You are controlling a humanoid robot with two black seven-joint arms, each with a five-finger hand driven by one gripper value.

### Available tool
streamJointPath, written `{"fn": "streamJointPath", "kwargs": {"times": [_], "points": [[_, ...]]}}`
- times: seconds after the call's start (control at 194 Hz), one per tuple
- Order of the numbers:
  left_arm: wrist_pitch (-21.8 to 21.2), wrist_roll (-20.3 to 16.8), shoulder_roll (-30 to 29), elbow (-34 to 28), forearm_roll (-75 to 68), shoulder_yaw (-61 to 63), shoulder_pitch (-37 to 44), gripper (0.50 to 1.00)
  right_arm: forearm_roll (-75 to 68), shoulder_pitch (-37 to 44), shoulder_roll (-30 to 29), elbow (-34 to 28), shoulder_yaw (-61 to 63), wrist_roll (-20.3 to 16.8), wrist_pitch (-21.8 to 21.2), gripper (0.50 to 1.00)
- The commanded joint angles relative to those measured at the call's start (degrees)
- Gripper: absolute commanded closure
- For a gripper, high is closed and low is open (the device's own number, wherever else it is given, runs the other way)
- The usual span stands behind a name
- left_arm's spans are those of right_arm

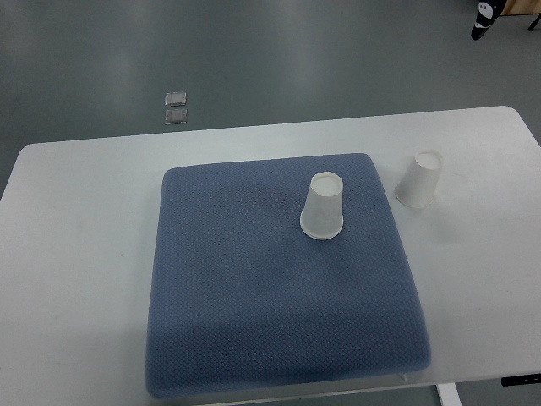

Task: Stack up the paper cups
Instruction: 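Lower the right hand down over the loose white paper cup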

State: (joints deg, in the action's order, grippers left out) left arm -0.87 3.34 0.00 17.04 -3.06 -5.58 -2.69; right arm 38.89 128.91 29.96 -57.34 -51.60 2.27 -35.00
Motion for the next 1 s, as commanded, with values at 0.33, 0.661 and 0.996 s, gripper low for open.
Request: {"fn": "streamJointPath", "kwargs": {"times": [0.33,0.661,0.996], "points": [[0.0,0.0,0.0,-0.1,0.0,0.0,0.0,0.500,1.2,-9.0,0.4,-0.1,-0.8,-0.4,0.0,0.574],[-0.1,0.0,0.0,-0.1,0.0,0.0,0.1,0.500,-0.2,-22.1,-0.5,0.6,0.1,-4.1,11.9,0.574],[-0.1,0.0,0.0,-0.2,0.0,0.0,0.0,0.500,-6.2,-34.9,-6.2,7.2,0.4,-5.3,25.2,0.574]]}}
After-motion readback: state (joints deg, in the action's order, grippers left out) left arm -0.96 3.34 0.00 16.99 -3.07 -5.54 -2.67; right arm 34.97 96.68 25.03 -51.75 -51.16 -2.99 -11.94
